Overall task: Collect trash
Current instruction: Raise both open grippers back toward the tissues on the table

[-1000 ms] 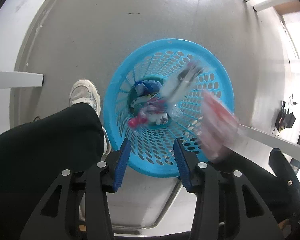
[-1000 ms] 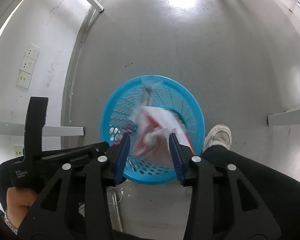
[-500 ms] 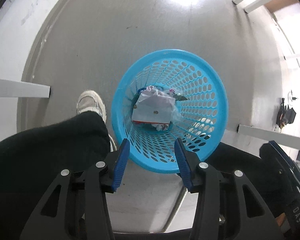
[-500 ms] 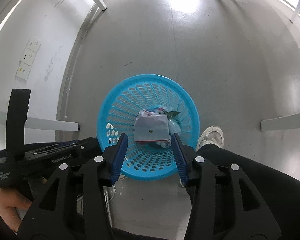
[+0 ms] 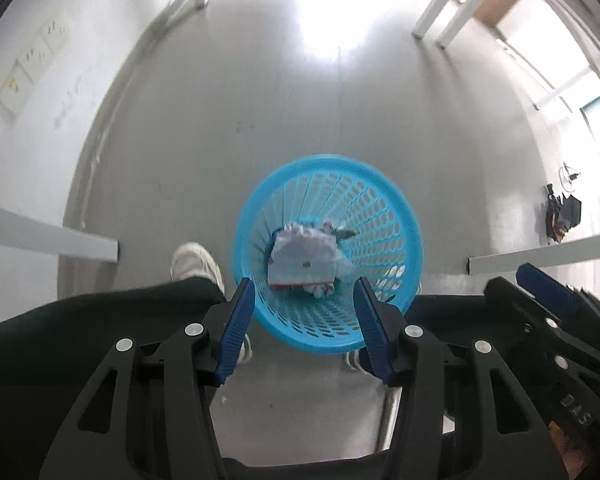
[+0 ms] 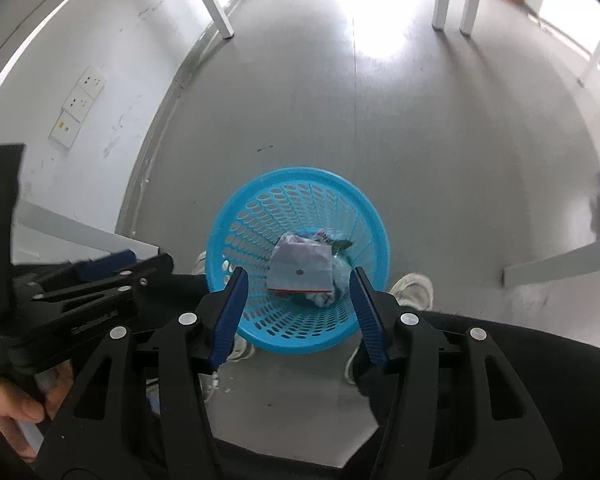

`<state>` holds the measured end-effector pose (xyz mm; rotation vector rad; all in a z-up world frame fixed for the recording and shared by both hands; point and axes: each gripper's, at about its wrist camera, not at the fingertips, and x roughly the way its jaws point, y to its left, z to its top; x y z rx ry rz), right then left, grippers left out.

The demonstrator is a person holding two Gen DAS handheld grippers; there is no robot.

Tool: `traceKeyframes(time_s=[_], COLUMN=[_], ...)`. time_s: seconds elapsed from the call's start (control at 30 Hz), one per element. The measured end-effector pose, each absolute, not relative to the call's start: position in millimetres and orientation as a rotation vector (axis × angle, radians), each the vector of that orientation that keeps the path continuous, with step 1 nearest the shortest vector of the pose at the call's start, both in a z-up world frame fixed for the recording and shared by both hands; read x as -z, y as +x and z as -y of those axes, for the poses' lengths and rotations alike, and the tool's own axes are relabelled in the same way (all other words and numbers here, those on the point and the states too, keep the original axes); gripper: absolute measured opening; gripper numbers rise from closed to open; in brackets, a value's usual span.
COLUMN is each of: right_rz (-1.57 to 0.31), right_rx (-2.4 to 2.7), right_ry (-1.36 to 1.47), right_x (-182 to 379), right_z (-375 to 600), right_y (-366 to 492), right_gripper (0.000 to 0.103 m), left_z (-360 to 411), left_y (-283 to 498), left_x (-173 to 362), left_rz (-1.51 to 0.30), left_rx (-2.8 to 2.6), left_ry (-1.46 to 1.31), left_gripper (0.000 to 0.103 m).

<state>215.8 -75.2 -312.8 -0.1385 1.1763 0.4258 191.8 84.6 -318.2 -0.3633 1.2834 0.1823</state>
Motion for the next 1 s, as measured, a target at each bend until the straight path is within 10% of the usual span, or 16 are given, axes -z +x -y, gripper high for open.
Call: traceKeyframes(time_s=[1.0], right_rz=[-0.783], right_rx=[-0.534], right_ry=[-0.145], right_x=[168.6], right_z=[128.5], right_y=[95.8], right_gripper=[0.066], left_z=[-54.3], left_y=[62.3], left_x=[158.2], left_rz=[-0.864], left_rx=[-0.072], left_ry=[-0.218], left_gripper=[0.072])
